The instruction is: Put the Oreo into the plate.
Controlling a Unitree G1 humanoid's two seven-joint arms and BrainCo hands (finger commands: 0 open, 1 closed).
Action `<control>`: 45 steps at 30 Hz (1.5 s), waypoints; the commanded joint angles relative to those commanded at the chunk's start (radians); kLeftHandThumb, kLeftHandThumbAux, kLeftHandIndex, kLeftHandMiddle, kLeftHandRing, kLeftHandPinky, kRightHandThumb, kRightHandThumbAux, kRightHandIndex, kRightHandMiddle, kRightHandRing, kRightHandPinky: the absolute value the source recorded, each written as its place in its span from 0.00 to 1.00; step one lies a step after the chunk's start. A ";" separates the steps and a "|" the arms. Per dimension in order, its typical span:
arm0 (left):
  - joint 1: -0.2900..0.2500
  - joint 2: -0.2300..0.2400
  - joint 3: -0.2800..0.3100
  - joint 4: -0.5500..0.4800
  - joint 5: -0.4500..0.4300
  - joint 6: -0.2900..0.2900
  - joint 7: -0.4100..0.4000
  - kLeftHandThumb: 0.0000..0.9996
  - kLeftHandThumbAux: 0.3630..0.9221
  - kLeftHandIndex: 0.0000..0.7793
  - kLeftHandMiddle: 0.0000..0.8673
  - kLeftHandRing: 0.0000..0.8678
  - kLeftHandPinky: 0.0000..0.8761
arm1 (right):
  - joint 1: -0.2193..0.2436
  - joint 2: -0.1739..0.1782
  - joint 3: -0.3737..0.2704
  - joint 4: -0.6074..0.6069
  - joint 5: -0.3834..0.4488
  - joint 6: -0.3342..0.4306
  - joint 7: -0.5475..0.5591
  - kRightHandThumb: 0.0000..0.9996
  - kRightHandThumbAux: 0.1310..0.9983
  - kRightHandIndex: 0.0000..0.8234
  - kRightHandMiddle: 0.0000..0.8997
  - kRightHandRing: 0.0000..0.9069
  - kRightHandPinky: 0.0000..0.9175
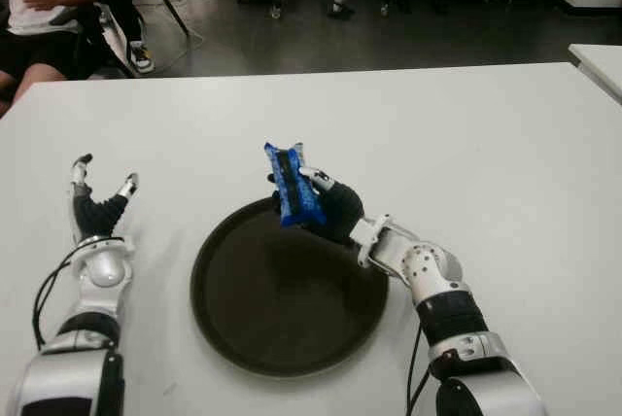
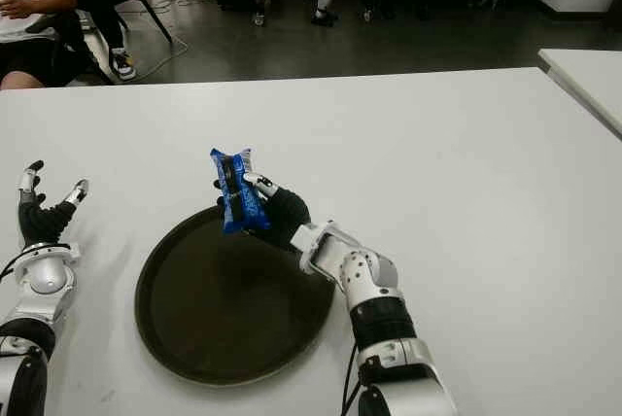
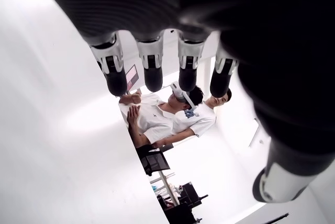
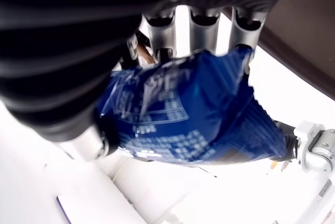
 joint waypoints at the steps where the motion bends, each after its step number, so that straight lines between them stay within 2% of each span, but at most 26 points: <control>1: 0.000 0.000 0.000 0.000 0.000 0.000 0.001 0.00 0.53 0.03 0.01 0.00 0.00 | 0.001 0.000 0.001 -0.001 -0.004 -0.003 0.000 0.85 0.63 0.51 0.59 0.91 0.93; 7: -0.001 0.002 -0.001 0.003 -0.001 0.003 0.000 0.00 0.53 0.03 0.02 0.00 0.00 | 0.019 0.002 0.021 -0.021 -0.036 -0.043 0.002 0.85 0.63 0.50 0.60 0.91 0.93; 10: -0.001 0.002 0.003 0.005 -0.005 0.006 0.000 0.00 0.54 0.03 0.02 0.00 0.01 | 0.038 -0.010 0.074 -0.055 -0.106 -0.114 -0.002 0.85 0.63 0.50 0.59 0.91 0.91; 11: -0.002 0.001 0.004 0.005 -0.007 0.005 -0.001 0.00 0.54 0.03 0.03 0.01 0.01 | 0.053 -0.018 0.109 -0.076 -0.157 -0.174 -0.005 0.85 0.63 0.50 0.59 0.91 0.91; 12: -0.002 -0.001 0.005 0.005 -0.008 0.003 -0.002 0.00 0.54 0.03 0.03 0.01 0.01 | 0.074 -0.038 0.172 -0.095 -0.260 -0.298 -0.023 0.85 0.63 0.51 0.59 0.91 0.91; 13: -0.002 -0.003 0.006 0.004 -0.010 0.002 -0.003 0.00 0.54 0.03 0.03 0.01 0.01 | 0.089 -0.052 0.217 -0.108 -0.336 -0.389 -0.036 0.85 0.63 0.51 0.59 0.91 0.91; 14: -0.002 -0.004 0.007 0.004 -0.011 0.001 -0.005 0.00 0.54 0.03 0.03 0.01 0.01 | 0.100 -0.082 0.284 -0.107 -0.464 -0.533 -0.085 0.85 0.63 0.51 0.59 0.91 0.91; 15: -0.002 -0.005 0.008 0.004 -0.012 0.000 -0.006 0.00 0.54 0.02 0.02 0.00 0.01 | 0.105 -0.100 0.323 -0.102 -0.545 -0.624 -0.119 0.85 0.63 0.51 0.59 0.91 0.91; 16: -0.002 -0.004 0.008 0.004 -0.013 -0.001 -0.008 0.00 0.54 0.02 0.02 0.00 0.00 | 0.104 -0.133 0.378 -0.092 -0.663 -0.728 -0.193 0.85 0.63 0.51 0.59 0.91 0.91; 18: -0.002 -0.003 0.007 0.003 -0.012 -0.002 -0.009 0.00 0.53 0.02 0.02 0.00 0.00 | 0.091 -0.188 0.465 -0.074 -0.850 -0.862 -0.324 0.85 0.63 0.51 0.59 0.92 0.91; 20: -0.002 -0.002 0.004 0.003 -0.008 -0.002 -0.009 0.00 0.52 0.02 0.01 0.00 0.00 | 0.065 -0.241 0.542 -0.054 -1.004 -0.932 -0.428 0.85 0.63 0.51 0.59 0.92 0.90; 22: -0.002 0.000 0.002 0.003 -0.006 -0.001 -0.012 0.00 0.52 0.02 0.01 0.00 0.00 | 0.037 -0.281 0.601 -0.035 -1.107 -0.960 -0.485 0.85 0.63 0.51 0.59 0.92 0.90; 25: -0.002 0.002 -0.002 0.003 -0.003 0.006 -0.016 0.00 0.51 0.02 0.01 0.00 0.00 | 0.007 -0.314 0.655 -0.022 -1.213 -0.966 -0.555 0.84 0.63 0.50 0.59 0.92 0.90; 32: -0.001 0.004 -0.003 0.004 -0.001 0.017 -0.014 0.00 0.50 0.03 0.02 0.00 0.00 | -0.016 -0.341 0.696 -0.027 -1.357 -0.963 -0.691 0.84 0.63 0.50 0.58 0.93 0.93; 37: 0.001 0.001 0.002 0.006 -0.007 0.020 -0.008 0.00 0.49 0.03 0.02 0.00 0.00 | -0.021 -0.343 0.708 -0.016 -1.416 -0.964 -0.755 0.84 0.63 0.50 0.59 0.94 0.94; 45: -0.003 -0.005 0.016 0.006 -0.022 0.025 -0.006 0.00 0.54 0.03 0.03 0.01 0.01 | -0.023 -0.340 0.701 0.005 -1.431 -0.987 -0.745 0.84 0.63 0.51 0.60 0.93 0.93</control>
